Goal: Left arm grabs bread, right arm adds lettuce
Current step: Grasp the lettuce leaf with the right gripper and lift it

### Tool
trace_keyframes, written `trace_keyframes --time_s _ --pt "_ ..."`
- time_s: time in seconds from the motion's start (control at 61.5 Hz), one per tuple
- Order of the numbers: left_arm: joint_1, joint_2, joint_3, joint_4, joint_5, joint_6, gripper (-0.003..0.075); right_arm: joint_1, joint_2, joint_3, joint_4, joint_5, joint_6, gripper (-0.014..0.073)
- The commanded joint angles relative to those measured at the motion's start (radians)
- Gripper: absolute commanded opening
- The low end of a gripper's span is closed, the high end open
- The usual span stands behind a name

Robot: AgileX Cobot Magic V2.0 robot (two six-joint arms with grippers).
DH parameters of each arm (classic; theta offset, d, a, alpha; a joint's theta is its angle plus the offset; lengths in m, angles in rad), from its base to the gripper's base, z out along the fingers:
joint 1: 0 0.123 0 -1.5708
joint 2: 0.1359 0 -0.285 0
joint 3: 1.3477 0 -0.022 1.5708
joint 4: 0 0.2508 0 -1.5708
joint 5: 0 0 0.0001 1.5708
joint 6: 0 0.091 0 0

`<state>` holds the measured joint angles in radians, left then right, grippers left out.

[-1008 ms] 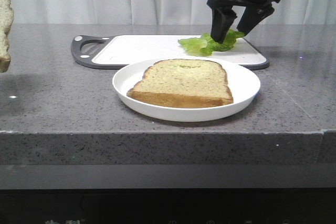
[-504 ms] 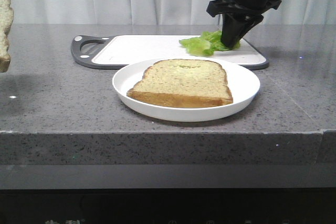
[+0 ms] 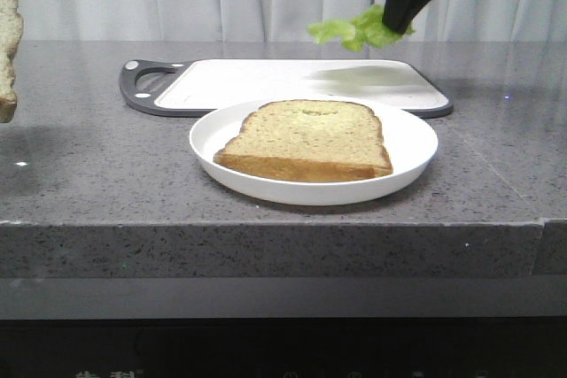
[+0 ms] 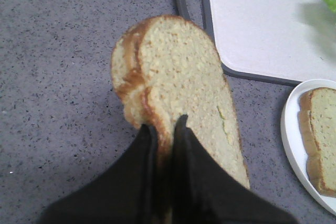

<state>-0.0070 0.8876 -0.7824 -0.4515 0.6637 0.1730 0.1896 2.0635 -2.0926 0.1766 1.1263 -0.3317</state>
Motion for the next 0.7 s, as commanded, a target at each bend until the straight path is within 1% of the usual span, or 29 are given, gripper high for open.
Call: trace_keyframes --time_s 0.0,0.081,0.114,0.228,0.374,0.472,0.585,0.683 --pt "0.002 -0.012 -0.030 -0.025 -0.062 0.000 -0.0019 -0.001 -0.101 -0.038 0.021 0.003 -0.010 -0.0041" --pt "0.002 -0.012 -0.030 -0.025 -0.062 0.000 -0.0019 -0.001 -0.131 -0.037 0.023 0.031 -0.010 -0.0062" --pt "0.002 -0.012 -0.030 -0.025 -0.062 0.000 -0.0019 -0.001 -0.142 -0.032 0.024 0.036 -0.013 -0.0057" --pt "0.002 -0.012 -0.030 -0.025 -0.062 0.000 -0.0019 0.004 -0.212 0.032 0.058 0.012 -0.044 -0.0058" --pt "0.002 -0.012 -0.030 -0.025 -0.062 0.000 -0.0019 0.032 -0.354 0.235 0.086 -0.089 -0.075 -0.0058" --pt "0.002 -0.012 -0.030 -0.025 -0.062 0.000 -0.0019 0.069 -0.463 0.418 0.087 -0.198 -0.095 -0.0058" --pt "0.002 -0.012 -0.030 -0.025 -0.062 0.000 -0.0019 0.119 -0.564 0.590 0.103 -0.310 -0.099 -0.0058" --pt "0.002 -0.012 -0.030 -0.025 -0.062 0.000 -0.0019 0.157 -0.611 0.706 0.125 -0.333 -0.099 -0.0058"
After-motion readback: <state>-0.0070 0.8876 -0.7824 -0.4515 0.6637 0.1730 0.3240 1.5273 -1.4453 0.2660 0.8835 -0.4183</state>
